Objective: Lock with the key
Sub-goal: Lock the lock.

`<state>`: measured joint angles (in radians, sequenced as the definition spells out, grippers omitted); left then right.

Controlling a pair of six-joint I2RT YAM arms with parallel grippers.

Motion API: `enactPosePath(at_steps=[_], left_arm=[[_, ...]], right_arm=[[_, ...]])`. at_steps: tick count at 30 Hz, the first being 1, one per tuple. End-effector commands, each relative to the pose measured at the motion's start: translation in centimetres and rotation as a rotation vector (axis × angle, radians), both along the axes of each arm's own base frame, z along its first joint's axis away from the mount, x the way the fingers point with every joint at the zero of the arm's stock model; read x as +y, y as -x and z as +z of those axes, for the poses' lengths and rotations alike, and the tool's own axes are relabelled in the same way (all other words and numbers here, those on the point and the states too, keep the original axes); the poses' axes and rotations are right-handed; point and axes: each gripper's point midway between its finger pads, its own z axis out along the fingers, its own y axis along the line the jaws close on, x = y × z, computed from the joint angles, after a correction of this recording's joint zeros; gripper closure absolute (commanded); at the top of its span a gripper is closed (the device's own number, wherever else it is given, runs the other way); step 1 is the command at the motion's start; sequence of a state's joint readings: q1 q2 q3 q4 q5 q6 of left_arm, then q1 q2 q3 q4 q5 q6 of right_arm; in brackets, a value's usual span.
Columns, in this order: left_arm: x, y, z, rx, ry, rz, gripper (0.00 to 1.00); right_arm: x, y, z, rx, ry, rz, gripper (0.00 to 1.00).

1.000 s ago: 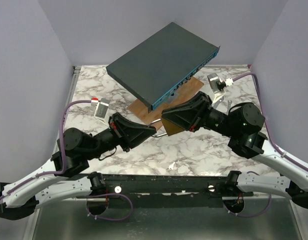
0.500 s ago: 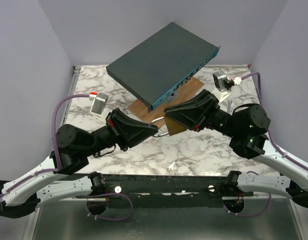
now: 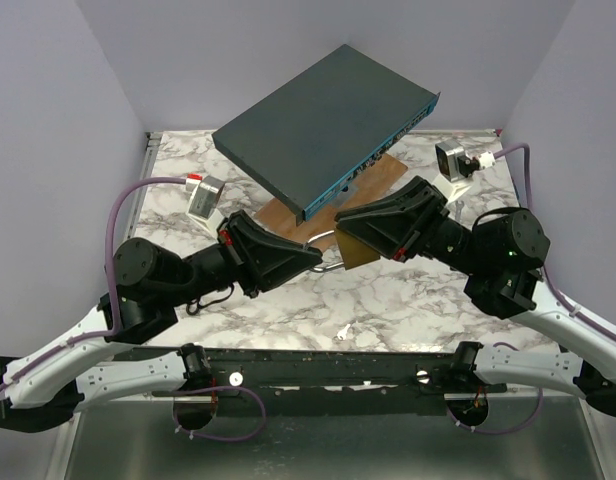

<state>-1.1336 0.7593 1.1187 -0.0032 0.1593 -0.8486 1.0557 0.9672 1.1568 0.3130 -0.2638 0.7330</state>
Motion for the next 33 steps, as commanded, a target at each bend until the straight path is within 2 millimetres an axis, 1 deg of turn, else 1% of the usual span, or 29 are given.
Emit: enactPosePath(at_steps=[1,12,21,23,26,29,33], left_arm=[[-6.1,-2.9,-7.0,0.172,-0.207,0.010,1.00],[-7.5,-3.1,-8.6,0.214,-0.265,-0.013,1.00],[-7.7,-3.8,-8.7,0.227,-0.268,-0.017,1.00],[-7.9,-3.8,-8.8,0.229,-0.276,-0.023,1.00],[-8.3,-4.0,-9.6,0.252,-0.289,-0.035,1.00],[-8.5,-4.0,-9.5,0.253,-0.281,-0.043,1.00],[-8.9,-4.1,-9.8,0.263,-0.299,-0.051,1.00]], right_arm=[[5.5,2.8,-12.1,0.101,0.380,0.206,0.99],[5.4,3.0,-12.7,0.112,0.391,0.212,0.99],[5.7,3.3,-13.5,0.123,0.410,0.220,0.99],[5.7,3.4,-13.7,0.125,0.415,0.219,0.99],[5.8,3.5,-13.8,0.124,0.421,0.219,0.99],[6.0,3.5,-14.1,0.129,0.430,0.223,0.99],[6.3,3.8,-14.3,0.129,0.436,0.238,0.99]])
